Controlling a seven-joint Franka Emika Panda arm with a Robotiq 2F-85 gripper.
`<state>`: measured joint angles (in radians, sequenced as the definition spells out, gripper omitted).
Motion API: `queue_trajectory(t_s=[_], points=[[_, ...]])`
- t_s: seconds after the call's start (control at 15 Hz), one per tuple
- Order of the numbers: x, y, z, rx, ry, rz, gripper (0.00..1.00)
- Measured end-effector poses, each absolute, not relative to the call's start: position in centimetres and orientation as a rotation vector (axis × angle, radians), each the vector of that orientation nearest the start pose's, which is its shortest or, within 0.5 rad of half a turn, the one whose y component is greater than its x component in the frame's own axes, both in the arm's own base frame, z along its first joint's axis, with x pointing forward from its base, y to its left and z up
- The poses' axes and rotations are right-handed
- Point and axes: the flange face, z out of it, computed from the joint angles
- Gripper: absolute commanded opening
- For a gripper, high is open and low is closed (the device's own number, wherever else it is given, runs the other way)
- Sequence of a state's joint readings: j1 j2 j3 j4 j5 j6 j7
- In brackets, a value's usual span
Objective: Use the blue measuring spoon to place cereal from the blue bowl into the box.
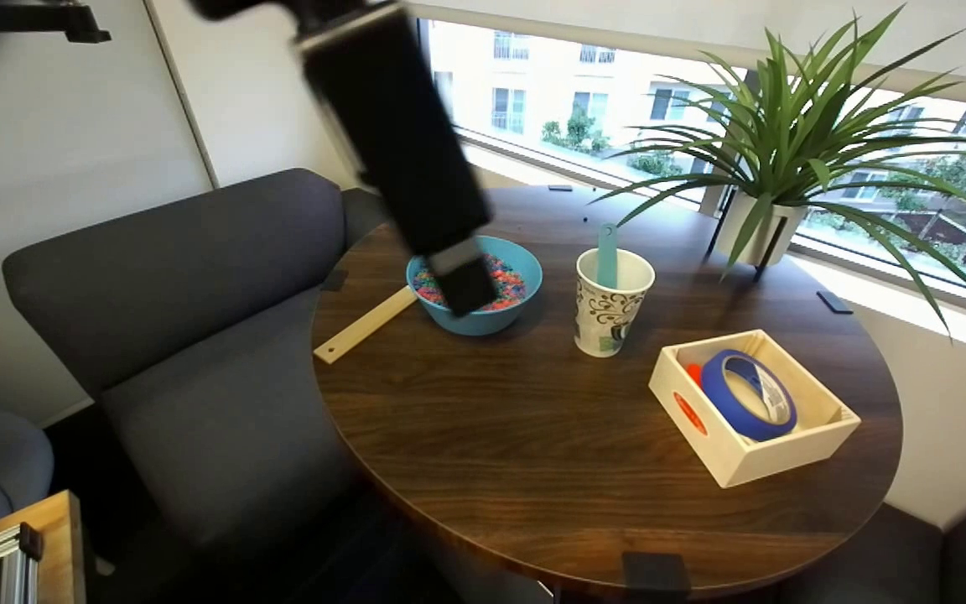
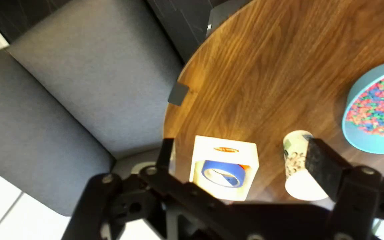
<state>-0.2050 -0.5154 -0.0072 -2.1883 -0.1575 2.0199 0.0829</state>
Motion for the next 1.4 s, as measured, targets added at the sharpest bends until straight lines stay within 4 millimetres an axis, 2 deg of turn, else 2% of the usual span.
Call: queue_trajectory(t_s=[0.07, 0.13, 0.53, 0.73, 0.8, 0.87, 1.07, 1.2, 1.27, 1.4], points=[[42.7, -9.9, 62.4, -3.239, 0.389, -0.555, 1.00], [43.0, -9.9, 62.1, -3.241, 0.391, -0.543, 1.00], [42.0, -10.2, 62.7, -3.235, 0.404, -0.567, 1.00], [42.4, -9.6, 62.5, -3.235, 0.463, -0.556, 1.00], [43.0, -8.4, 62.4, -3.249, 0.511, -0.543, 1.00], [44.0, -6.2, 62.2, -3.280, 0.545, -0.530, 1.00], [46.7, 1.5, 61.6, -3.411, 0.583, -0.504, 1.00], [48.7, 5.8, 61.4, -3.464, 0.633, -0.505, 1.00], [49.9, 7.3, 61.2, -3.472, 0.676, -0.474, 1.00], [52.4, 8.5, 60.4, -3.460, 0.777, -0.377, 1.00]])
